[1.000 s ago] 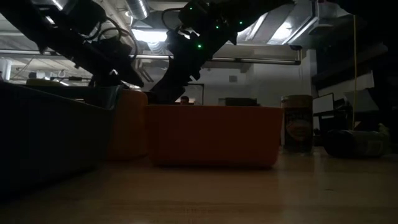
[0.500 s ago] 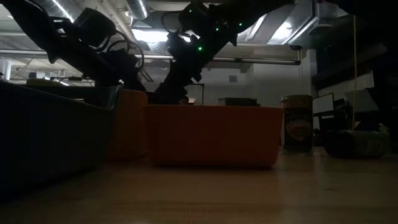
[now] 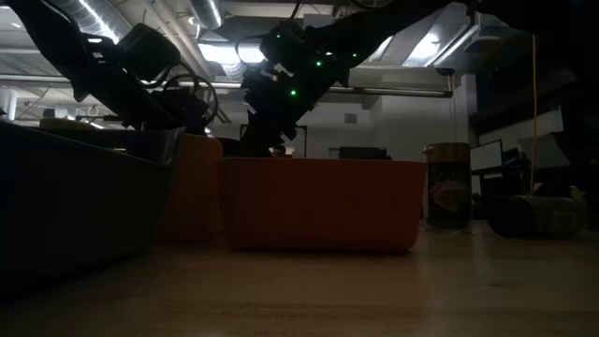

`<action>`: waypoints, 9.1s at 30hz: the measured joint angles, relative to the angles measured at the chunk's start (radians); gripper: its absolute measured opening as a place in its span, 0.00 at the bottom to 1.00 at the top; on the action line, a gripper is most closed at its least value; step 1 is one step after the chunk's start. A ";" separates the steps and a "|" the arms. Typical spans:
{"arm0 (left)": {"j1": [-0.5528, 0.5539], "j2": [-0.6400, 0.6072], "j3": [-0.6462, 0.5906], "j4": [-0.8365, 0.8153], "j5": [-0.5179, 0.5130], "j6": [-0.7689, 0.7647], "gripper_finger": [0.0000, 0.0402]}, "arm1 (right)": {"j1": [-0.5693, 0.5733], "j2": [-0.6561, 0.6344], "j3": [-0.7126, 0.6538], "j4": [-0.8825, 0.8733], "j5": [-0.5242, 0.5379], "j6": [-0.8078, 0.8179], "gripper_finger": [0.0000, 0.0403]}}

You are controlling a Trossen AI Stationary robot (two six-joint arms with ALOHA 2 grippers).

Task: Sort spices by type
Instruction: Put the black seasoning can into the top yellow bin, then put the brown seasoning bottle into the orange bin

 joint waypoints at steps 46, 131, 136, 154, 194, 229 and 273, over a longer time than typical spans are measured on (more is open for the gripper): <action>0.000 0.063 0.000 -0.001 0.027 -0.004 0.65 | 0.001 -0.086 0.002 -0.090 0.026 -0.029 0.42; 0.000 0.063 0.000 -0.003 0.027 -0.005 0.65 | 0.001 -0.079 0.002 -0.289 0.054 0.013 0.42; 0.000 0.063 0.000 -0.003 0.027 -0.005 0.65 | 0.001 -0.079 0.002 -0.289 0.054 0.010 0.42; 0.000 0.063 0.000 -0.003 0.027 -0.005 0.65 | 0.000 -0.077 0.002 -0.344 0.061 0.007 0.42; 0.000 0.027 0.000 -0.013 0.023 0.219 0.65 | 0.001 -0.077 0.002 -0.251 0.027 0.008 0.42; 0.000 0.026 0.000 -0.062 0.029 0.385 0.65 | 0.001 -0.077 0.002 -0.179 -0.018 0.018 0.41; 0.000 -0.602 0.000 -0.409 0.026 0.379 0.65 | 0.131 -0.112 0.002 -0.425 -0.061 0.137 0.67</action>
